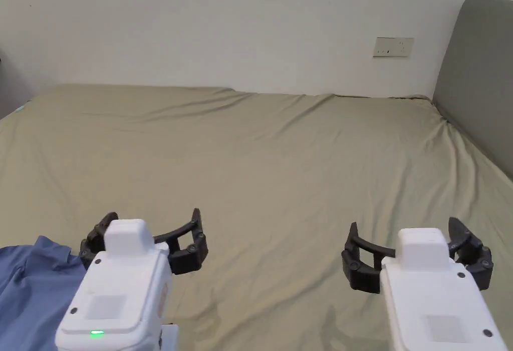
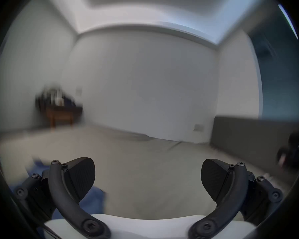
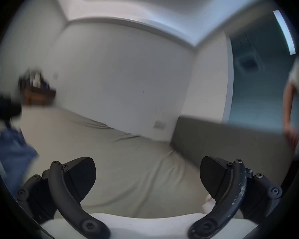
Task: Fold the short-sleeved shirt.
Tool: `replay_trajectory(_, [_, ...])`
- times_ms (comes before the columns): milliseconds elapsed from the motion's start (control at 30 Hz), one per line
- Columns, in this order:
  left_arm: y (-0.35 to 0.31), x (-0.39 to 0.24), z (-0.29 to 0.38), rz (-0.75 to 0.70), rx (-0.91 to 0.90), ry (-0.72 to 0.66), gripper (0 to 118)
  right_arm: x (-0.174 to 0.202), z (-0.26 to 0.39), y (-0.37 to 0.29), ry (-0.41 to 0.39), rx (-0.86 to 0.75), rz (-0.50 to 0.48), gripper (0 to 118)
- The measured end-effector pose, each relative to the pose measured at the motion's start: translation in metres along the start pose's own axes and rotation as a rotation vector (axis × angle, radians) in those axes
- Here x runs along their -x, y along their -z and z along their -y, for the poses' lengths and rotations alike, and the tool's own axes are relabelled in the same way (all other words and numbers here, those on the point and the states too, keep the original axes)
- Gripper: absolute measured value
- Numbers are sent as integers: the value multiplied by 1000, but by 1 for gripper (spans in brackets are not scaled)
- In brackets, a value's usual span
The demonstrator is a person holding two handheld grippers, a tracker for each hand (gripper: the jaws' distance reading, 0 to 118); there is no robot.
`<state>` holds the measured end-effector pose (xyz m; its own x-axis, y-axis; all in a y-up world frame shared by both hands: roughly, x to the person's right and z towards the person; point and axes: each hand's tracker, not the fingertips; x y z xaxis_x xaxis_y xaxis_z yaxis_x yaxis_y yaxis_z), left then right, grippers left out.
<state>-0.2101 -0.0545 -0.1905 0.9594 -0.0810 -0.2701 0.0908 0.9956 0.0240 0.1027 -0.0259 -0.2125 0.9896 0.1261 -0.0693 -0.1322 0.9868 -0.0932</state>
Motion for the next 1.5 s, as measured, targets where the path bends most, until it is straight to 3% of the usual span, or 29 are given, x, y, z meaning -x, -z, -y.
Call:
replay_trajectory(67, [0,-4,5,-14,-18,98,118,-3,4,2,33,24,-10,118])
replay_trajectory(133, [0,-7,8,-14,-13,112,118,-1,6,3,30,28,-7,118])
replay_trajectory(400, [1,1,12,-6,16,47,118,0,5,1,12,20,2,118])
replay_trajectory(1500, [1,9,12,-14,22,52,118,1,0,-4,10,8,-6,118])
